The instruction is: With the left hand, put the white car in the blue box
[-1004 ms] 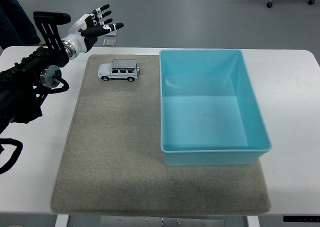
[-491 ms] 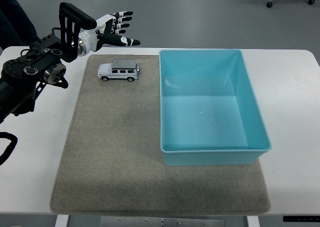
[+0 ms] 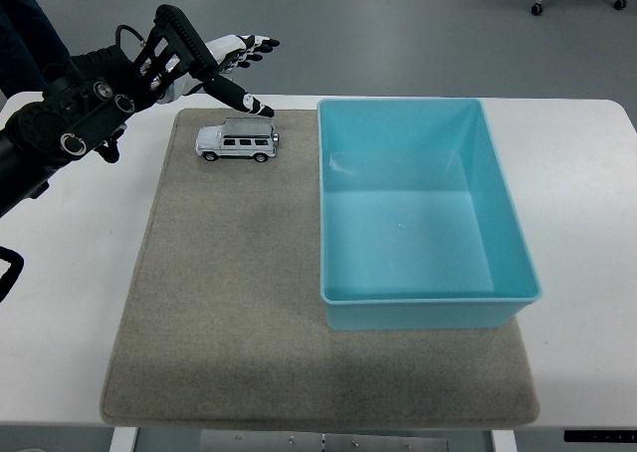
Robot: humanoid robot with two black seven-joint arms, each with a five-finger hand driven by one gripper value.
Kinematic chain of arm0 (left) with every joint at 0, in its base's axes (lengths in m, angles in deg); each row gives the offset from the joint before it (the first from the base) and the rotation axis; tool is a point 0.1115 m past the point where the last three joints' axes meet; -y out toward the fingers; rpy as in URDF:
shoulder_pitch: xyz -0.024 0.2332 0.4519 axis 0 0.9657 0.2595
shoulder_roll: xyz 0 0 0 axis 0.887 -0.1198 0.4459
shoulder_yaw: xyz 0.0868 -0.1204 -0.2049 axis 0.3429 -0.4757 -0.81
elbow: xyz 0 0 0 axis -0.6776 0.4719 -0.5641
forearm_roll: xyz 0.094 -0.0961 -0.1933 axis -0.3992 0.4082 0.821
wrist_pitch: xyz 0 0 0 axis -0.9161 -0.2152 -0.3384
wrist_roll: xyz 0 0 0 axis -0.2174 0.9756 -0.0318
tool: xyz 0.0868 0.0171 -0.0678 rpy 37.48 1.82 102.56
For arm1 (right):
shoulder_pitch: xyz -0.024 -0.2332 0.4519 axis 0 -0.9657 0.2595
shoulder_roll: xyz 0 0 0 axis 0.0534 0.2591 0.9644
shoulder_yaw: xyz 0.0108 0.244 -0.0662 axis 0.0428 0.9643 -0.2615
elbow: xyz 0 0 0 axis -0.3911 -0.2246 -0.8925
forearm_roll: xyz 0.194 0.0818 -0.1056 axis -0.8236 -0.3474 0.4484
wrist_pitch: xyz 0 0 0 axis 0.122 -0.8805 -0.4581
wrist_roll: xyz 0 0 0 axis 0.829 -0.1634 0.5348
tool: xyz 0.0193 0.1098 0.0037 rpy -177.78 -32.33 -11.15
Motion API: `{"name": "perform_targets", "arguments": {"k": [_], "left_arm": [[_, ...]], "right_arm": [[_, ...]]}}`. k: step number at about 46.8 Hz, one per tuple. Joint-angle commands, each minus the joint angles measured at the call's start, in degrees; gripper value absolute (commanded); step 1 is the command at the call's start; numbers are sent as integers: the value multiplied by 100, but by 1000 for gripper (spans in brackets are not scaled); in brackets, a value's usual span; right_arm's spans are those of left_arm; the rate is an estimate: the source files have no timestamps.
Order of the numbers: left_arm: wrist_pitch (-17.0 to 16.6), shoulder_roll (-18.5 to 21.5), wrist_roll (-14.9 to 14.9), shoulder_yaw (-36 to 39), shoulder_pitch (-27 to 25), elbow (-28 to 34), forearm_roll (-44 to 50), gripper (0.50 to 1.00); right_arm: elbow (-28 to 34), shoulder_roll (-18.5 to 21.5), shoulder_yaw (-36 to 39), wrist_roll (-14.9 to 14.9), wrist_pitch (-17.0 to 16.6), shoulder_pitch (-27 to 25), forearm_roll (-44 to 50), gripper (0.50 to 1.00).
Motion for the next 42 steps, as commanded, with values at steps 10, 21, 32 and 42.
{"name": "perform_targets", "arguments": {"k": [10,21,32,42], "left_arm": [[-595,-1,-148,326,-4,244,-1468,996],[-596,-1,-192,660,-4,270,-1671,996],[-578,8,-201,827,31,270,-1688,996],[-604,8,-201,1011,40,262,-1706,999]], "right_arm": [[0,0,0,0,0,9,3,936],[0,0,0,0,0,0,3,936],[0,0,0,0,0,0,-6,936],[0,0,0,0,0,0,3,936]]}}
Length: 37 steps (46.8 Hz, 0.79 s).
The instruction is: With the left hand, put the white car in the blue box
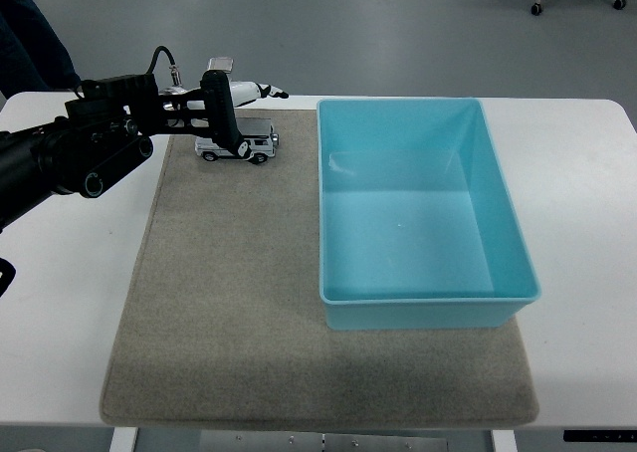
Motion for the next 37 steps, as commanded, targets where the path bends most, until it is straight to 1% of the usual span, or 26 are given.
{"name": "perform_targets", "arguments": {"k": [1,12,16,22,37], "left_arm": [[-32,8,-1,113,-4,-3,-1,996],[-67,44,-18,235,-30,-38,-36,996],[-128,44,-150,446,-47,-55,-45,994],[-330,44,-168,517,-47,-64,-45,994],[-366,44,-168,517,-74,-64,-54,981]], "right_arm": [[0,0,0,0,0,-2,3,936],[0,0,0,0,0,-2,3,936],[0,0,0,0,0,-2,3,936],[0,0,0,0,0,-2,3,936],[9,0,0,0,0,-2,3,936]]}}
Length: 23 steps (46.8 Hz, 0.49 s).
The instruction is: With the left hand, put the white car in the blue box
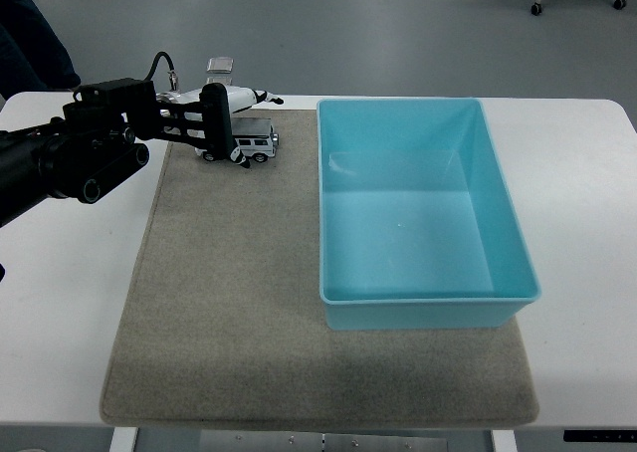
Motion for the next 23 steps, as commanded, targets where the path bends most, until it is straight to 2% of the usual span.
{"name": "perform_targets", "arguments": {"k": [1,4,12,19,21,23], "left_arm": [[-1,-1,1,0,5,-9,-1,979],[-1,-1,1,0,-4,-35,8,969],[-1,-1,1,61,-4,-114,-10,864],[-1,26,1,141,-39,-149,-10,814],[-1,26,1,141,-39,-149,-10,778],[-1,26,1,141,-48,-149,-10,763]], "right_arm": [[0,0,0,0,0,-2,2,936],[0,0,0,0,0,-2,2,936],[0,0,0,0,0,-2,2,936],[0,0,0,0,0,-2,-7,936],[0,0,0,0,0,-2,2,936],[0,0,0,0,0,-2,2,936]]}}
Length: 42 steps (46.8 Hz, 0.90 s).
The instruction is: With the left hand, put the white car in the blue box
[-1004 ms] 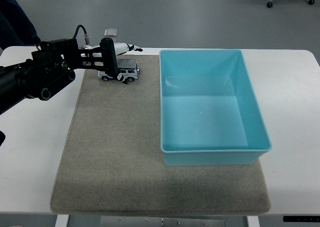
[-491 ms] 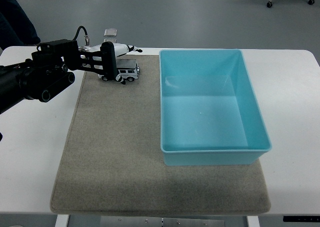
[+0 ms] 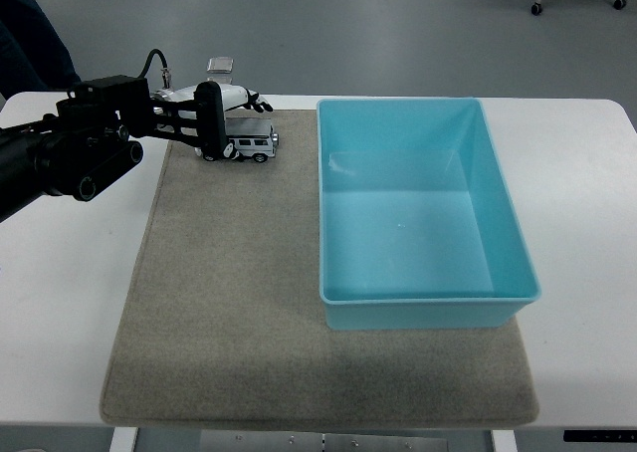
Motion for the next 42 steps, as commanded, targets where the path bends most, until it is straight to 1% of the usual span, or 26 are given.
{"name": "perform_targets", "arguments": {"k": [1,3,5,6,8,11,12,27,42], "left_arm": [[0,-1,1,1,-10,-2,0,742],[0,-1,1,10,-1,-2,0,722],[0,7,1,10,-1,6,0,692],[0,7,-8,18,-10,6,0,667],[9,7,-8,27,-10,-2,-17,632],[9,7,-8,53,-10,6,-70,514],[9,7,-8,71,-10,-2,-79,500],[9,7,1,115,-45,-29,-35,500],[0,60,-8,-25,-168,-29,88,500]], "right_arm": [[9,0,0,0,0,1,0,936],[0,0,0,0,0,1,0,936],[0,0,0,0,0,1,0,936],[0,0,0,0,0,1,-9,936],[0,0,0,0,0,1,0,936],[0,0,0,0,0,1,0,936],[0,0,0,0,0,1,0,936],[0,0,0,0,0,1,0,936],[0,0,0,0,0,1,-9,936]]}}
